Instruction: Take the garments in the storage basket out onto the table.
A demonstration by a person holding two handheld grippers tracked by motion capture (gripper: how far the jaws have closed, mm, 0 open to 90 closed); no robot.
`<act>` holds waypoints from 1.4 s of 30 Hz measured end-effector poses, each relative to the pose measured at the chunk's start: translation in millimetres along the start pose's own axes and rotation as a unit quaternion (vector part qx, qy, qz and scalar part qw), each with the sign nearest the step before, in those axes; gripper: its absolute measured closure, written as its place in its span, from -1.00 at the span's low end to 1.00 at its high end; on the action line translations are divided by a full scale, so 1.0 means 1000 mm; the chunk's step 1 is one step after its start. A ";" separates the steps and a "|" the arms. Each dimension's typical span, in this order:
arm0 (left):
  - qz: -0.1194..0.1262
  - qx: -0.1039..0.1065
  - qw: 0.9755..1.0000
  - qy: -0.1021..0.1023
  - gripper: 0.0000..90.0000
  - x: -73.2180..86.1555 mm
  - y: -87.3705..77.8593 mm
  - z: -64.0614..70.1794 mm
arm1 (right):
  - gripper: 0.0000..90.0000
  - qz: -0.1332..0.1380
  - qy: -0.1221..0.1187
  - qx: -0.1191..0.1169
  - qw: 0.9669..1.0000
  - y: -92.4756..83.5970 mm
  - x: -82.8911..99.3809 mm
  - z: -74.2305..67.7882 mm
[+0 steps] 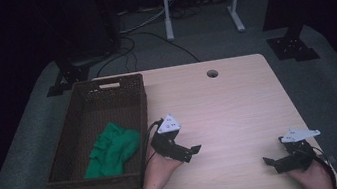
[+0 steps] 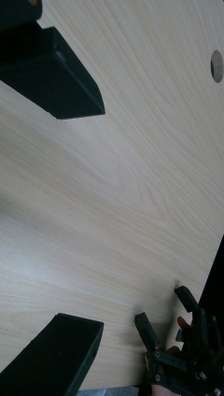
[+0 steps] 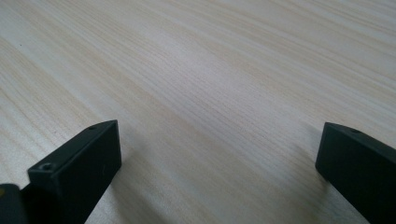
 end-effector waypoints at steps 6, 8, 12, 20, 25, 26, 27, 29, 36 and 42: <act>0.005 -0.007 1.000 0.004 -1.00 -0.006 -0.002 -0.004 | -1.00 0.001 0.002 0.002 1.000 0.000 0.000 0.000; 0.006 -0.006 1.000 0.004 -1.00 -0.007 -0.003 -0.005 | -1.00 0.002 0.003 0.003 1.000 0.000 0.000 0.001; 0.007 -0.004 1.000 0.003 -1.00 -0.008 -0.003 -0.006 | -1.00 0.003 0.009 0.008 1.000 0.000 0.000 0.001; 0.020 -0.004 1.000 -0.002 -1.00 -0.012 -0.005 -0.009 | -1.00 0.003 0.010 0.009 1.000 0.000 0.000 0.000; 0.019 -0.005 1.000 0.001 -1.00 -0.013 -0.005 -0.010 | -1.00 0.003 0.009 0.008 1.000 0.000 0.000 0.000; 0.019 -0.005 1.000 0.002 -1.00 -0.013 -0.005 -0.010 | -1.00 0.003 0.009 0.008 1.000 0.000 0.000 0.000; 0.020 -0.004 1.000 0.001 -1.00 -0.014 -0.005 -0.010 | -1.00 0.003 0.009 0.008 1.000 0.000 0.000 0.000; 0.020 -0.005 1.000 0.003 -1.00 -0.015 -0.005 -0.010 | -1.00 0.003 0.009 0.008 1.000 0.000 0.000 0.000; 0.025 -0.009 1.000 0.003 -1.00 -0.022 -0.010 -0.016 | -1.00 0.003 0.008 0.008 1.000 0.000 0.000 0.000; 0.027 -0.011 1.000 0.004 -1.00 -0.025 -0.015 -0.020 | -1.00 0.003 0.008 0.007 1.000 0.000 0.000 0.000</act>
Point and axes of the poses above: each handheld gripper's, and its own axes: y roughly forward along the jaws, x roughly out of its underside, z roughly to its right, the point moved 2 cm from there along y, roughly forward along the jaws, and after that the axes turned 14 degrees about y, right-handed, at the moved point
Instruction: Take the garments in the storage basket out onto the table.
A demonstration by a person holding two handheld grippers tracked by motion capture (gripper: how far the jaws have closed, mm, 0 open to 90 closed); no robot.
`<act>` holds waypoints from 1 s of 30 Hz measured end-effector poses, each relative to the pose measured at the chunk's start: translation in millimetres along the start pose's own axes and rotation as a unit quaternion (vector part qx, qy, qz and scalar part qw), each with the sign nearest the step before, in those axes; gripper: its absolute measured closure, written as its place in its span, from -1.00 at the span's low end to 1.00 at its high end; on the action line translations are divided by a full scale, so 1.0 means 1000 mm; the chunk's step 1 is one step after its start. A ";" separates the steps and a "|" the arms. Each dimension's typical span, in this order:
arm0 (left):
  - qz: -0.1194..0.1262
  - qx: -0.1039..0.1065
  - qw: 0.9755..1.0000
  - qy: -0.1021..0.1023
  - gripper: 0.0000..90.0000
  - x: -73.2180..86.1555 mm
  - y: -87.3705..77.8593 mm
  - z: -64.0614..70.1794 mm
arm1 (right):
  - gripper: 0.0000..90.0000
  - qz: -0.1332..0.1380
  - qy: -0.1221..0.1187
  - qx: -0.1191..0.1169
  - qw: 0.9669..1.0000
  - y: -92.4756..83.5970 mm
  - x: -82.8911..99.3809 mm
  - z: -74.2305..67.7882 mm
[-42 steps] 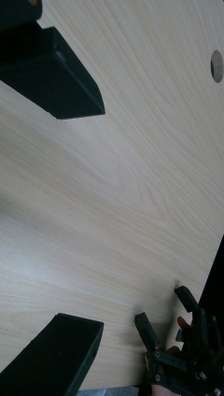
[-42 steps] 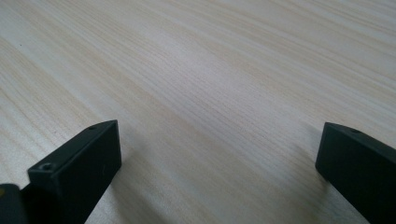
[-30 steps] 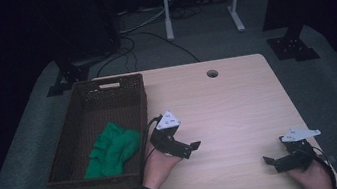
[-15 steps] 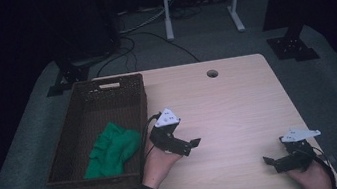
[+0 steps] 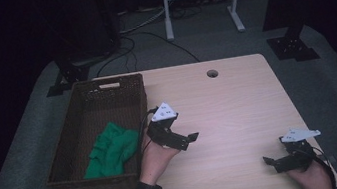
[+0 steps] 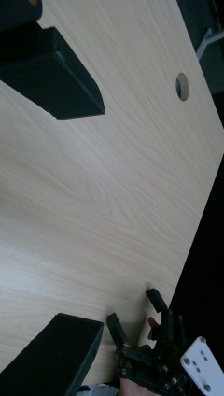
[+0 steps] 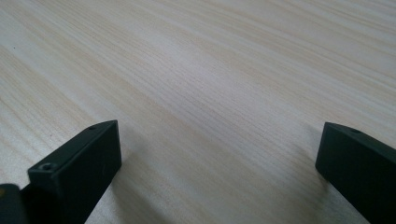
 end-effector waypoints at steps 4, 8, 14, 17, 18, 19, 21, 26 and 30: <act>0.007 -0.001 1.000 0.001 -1.00 -0.001 -0.003 -0.002 | -1.00 0.000 0.000 -0.001 1.000 0.000 0.000 0.000; 0.012 0.003 1.000 0.002 -1.00 -0.001 -0.003 -0.003 | -1.00 0.000 0.000 -0.001 1.000 0.000 0.000 0.000; 0.016 0.002 1.000 0.007 -1.00 -0.004 -0.007 -0.008 | -1.00 -0.001 0.000 -0.001 1.000 0.000 0.000 0.000; 0.019 0.001 1.000 0.006 -1.00 -0.004 -0.008 -0.009 | -1.00 -0.001 0.000 -0.001 1.000 0.000 0.000 0.000; 0.019 0.001 1.000 0.006 -1.00 -0.004 -0.009 -0.010 | -1.00 -0.001 0.000 -0.001 1.000 0.000 0.000 0.000; 0.021 0.000 1.000 0.006 -1.00 -0.004 -0.010 -0.010 | -1.00 -0.001 0.000 -0.001 1.000 0.000 0.000 0.000; 0.022 -0.001 1.000 0.007 -1.00 -0.004 -0.011 -0.011 | -1.00 0.000 -0.001 -0.001 1.000 0.000 0.000 0.000; 0.026 -0.005 1.000 0.008 -1.00 -0.006 -0.016 -0.013 | -1.00 -0.001 -0.001 -0.001 1.000 0.000 0.000 0.000; 0.027 -0.007 1.000 0.008 -1.00 -0.007 -0.017 -0.013 | -1.00 -0.001 -0.001 -0.001 1.000 0.000 0.000 0.000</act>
Point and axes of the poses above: each handheld gripper's, and its own axes: y roughly forward along the jaws, x roughly out of its underside, z roughly to its right, the point moved 2 cm from there along y, roughly forward along the jaws, and after that the axes turned 14 degrees about y, right-handed, at the moved point
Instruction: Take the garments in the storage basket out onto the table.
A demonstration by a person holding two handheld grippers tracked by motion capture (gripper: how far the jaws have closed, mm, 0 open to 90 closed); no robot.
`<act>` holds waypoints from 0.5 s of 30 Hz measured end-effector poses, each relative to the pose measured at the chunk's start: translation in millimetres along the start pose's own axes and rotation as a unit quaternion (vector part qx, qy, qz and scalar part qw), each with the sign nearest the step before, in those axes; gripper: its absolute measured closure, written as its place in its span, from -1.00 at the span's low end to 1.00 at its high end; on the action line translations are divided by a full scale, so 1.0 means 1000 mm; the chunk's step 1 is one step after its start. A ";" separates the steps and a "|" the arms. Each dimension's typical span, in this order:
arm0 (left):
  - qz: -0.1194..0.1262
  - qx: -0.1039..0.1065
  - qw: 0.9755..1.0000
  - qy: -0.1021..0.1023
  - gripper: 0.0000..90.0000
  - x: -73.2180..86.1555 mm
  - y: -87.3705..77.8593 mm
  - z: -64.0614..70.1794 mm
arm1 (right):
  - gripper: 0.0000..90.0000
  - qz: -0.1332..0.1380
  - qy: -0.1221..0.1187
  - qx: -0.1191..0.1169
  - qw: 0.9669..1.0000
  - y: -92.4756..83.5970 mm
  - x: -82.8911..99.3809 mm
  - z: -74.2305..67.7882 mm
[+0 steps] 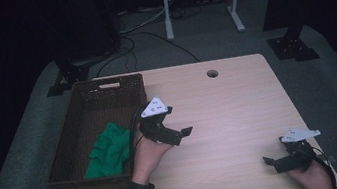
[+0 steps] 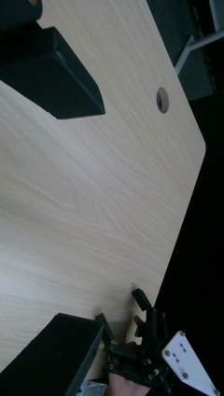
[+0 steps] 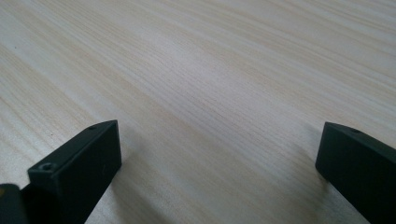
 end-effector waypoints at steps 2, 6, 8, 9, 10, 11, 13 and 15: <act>0.000 -0.001 1.000 0.001 -1.00 0.000 -0.001 -0.001 | -1.00 0.000 0.000 0.000 1.000 0.000 0.000 0.000; 0.008 0.001 1.000 -0.004 -1.00 -0.001 -0.004 -0.003 | -1.00 0.000 0.000 0.000 1.000 0.000 0.000 0.000; 0.014 0.002 1.000 -0.008 -1.00 -0.001 -0.006 -0.004 | -1.00 0.000 0.000 0.000 1.000 0.000 0.000 0.000; 0.014 0.002 1.000 -0.008 -1.00 -0.001 -0.006 -0.004 | -1.00 0.000 0.000 0.000 1.000 0.000 0.000 0.000; 0.013 0.001 1.000 -0.005 -1.00 -0.001 -0.007 -0.004 | -1.00 0.000 0.000 0.000 1.000 0.000 0.000 0.000; 0.013 0.001 1.000 -0.005 -1.00 -0.001 -0.007 -0.004 | -1.00 0.000 0.000 0.000 1.000 0.000 0.000 0.000; 0.013 -0.002 1.000 -0.005 -1.00 -0.002 -0.009 -0.004 | -1.00 0.000 0.000 0.000 1.000 0.000 0.000 0.000; 0.013 -0.005 1.000 -0.006 -1.00 -0.002 -0.011 -0.005 | -1.00 0.000 0.000 0.000 1.000 0.000 0.000 0.000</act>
Point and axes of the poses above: each handheld gripper's, and its own axes: y roughly forward along the jaws, x roughly out of its underside, z roughly to its right, the point moved 2 cm from there along y, roughly forward along the jaws, and after that the axes turned 14 degrees about y, right-handed, at the moved point
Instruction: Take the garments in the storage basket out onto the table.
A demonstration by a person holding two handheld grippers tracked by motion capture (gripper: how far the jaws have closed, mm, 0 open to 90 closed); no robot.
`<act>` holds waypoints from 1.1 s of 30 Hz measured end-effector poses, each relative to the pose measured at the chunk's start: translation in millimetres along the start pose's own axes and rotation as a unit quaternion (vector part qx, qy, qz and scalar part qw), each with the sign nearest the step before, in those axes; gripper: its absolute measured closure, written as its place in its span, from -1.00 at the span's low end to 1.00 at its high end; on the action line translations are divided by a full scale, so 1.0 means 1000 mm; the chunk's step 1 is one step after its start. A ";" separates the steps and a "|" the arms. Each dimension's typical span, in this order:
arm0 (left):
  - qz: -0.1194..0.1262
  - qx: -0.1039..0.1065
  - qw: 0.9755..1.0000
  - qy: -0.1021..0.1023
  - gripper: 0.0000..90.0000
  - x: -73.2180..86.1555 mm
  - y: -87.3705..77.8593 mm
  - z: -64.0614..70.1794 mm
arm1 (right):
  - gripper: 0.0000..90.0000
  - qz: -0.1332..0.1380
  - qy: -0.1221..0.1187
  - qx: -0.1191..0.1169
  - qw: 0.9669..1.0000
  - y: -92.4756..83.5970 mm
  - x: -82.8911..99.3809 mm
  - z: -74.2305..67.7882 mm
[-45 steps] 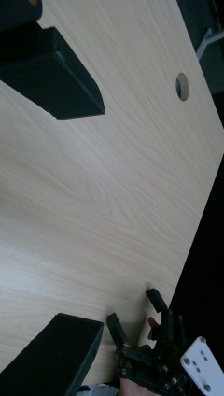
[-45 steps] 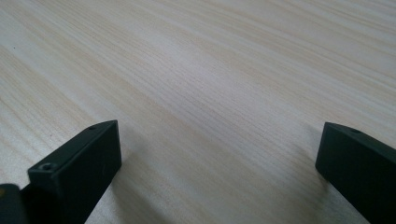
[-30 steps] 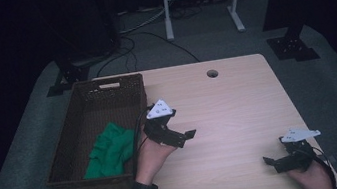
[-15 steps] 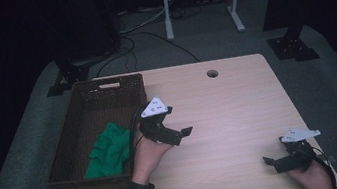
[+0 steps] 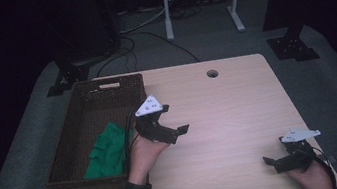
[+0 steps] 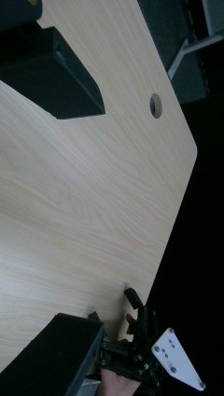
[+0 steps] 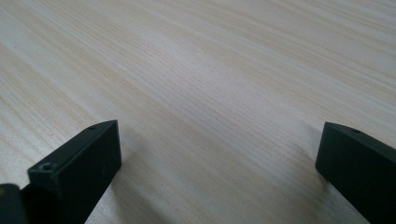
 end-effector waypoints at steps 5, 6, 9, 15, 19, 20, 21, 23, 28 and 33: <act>0.002 -0.004 1.000 -0.003 -1.00 0.001 -0.003 -0.002 | -1.00 0.000 0.000 0.000 1.000 0.000 0.000 0.000; 0.002 -0.003 1.000 -0.002 -1.00 0.001 -0.003 -0.003 | -1.00 0.000 0.000 0.000 1.000 0.000 0.000 0.000; 0.002 -0.005 1.000 -0.003 -1.00 0.001 -0.005 -0.004 | -1.00 0.000 0.000 0.000 1.000 0.000 0.000 0.000; 0.006 -0.009 1.000 -0.005 -1.00 0.003 -0.011 -0.007 | -1.00 0.000 0.000 0.000 1.000 0.000 0.000 0.000; 0.008 -0.012 1.000 -0.007 -1.00 0.003 -0.013 -0.009 | -1.00 0.000 0.000 0.000 1.000 0.000 0.000 0.000; 0.008 -0.012 1.000 -0.007 -1.00 0.003 -0.013 -0.009 | -1.00 0.000 0.000 0.000 1.000 0.000 0.000 0.000; 0.009 -0.011 1.000 -0.008 -1.00 0.004 -0.014 -0.010 | -1.00 0.000 0.000 0.000 1.000 0.000 0.000 0.000; 0.006 -0.014 1.000 -0.008 -1.00 0.005 -0.016 -0.011 | -1.00 0.000 0.000 0.000 1.000 0.000 0.000 0.000; 0.005 -0.014 1.000 -0.010 -1.00 0.006 -0.017 -0.013 | -1.00 0.000 0.000 0.000 1.000 0.000 0.000 0.000; 0.003 -0.013 1.000 -0.008 -1.00 0.007 -0.016 -0.013 | -1.00 0.000 0.000 0.000 1.000 0.000 0.000 0.000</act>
Point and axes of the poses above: each handheld gripper's, and its own axes: y roughly forward along the jaws, x roughly out of its underside, z roughly to its right, the point moved 2 cm from there along y, roughly forward along the jaws, and after that the axes turned 14 degrees about y, right-handed, at the moved point
